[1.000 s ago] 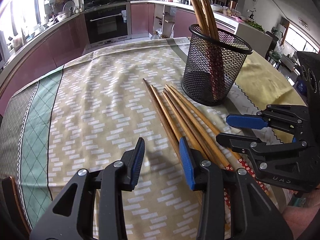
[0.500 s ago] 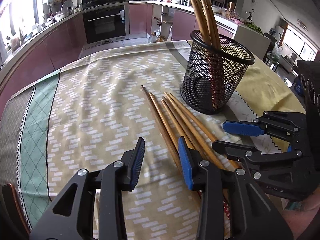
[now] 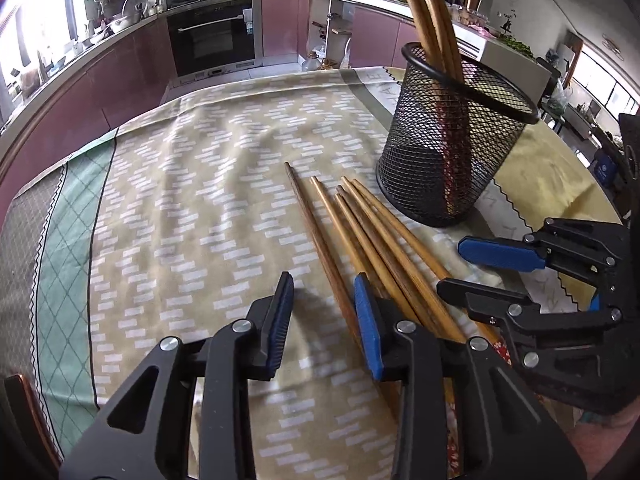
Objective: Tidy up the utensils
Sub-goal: 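Close the right tool on a chopstick while the left tool grasps another, then lift the left tool's chopstick into the mesh cup while the right tool inserts its own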
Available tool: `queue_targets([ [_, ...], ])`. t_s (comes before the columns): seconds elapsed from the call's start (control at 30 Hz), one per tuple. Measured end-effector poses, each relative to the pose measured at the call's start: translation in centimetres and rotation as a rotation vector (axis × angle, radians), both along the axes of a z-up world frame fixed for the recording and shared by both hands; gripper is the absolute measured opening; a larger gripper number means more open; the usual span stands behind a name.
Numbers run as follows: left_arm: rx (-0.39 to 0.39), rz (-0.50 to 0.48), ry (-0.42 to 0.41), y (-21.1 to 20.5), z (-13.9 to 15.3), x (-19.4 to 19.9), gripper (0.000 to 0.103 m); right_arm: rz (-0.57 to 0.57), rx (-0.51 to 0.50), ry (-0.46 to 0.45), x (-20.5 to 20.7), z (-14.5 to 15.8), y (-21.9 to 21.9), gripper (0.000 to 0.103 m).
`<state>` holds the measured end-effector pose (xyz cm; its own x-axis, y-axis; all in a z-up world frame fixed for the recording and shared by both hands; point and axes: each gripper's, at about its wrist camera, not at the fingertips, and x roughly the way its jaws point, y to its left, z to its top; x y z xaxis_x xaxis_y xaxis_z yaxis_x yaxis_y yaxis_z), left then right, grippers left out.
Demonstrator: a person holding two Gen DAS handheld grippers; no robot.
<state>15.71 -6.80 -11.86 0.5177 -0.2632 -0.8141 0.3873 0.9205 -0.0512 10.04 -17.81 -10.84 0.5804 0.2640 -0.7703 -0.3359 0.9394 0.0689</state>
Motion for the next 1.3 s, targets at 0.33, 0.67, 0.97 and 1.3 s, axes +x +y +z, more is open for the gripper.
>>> queue_targets([
  [0.33, -0.041, 0.047, 0.011, 0.2, 0.3, 0.5, 0.009, -0.012, 0.049, 0.012, 0.4, 0.0, -0.6, 0.006],
  [0.67, -0.122, 0.027, -0.036, 1.6, 3.3, -1.6, 0.008, 0.020, 0.155, -0.011, -1.2, 1.9, -1.9, 0.006],
  [0.97, -0.239, -0.042, -0.080, 2.8, 8.0, -4.0, 0.007, 0.046, 0.257, -0.100, -3.1, 5.8, -4.0, 0.006],
  [1.3, -0.367, -0.115, -0.158, 3.5, 13.8, -6.2, 0.007, 0.025, 0.323, -0.211, -3.9, 9.3, -6.0, 0.006],
])
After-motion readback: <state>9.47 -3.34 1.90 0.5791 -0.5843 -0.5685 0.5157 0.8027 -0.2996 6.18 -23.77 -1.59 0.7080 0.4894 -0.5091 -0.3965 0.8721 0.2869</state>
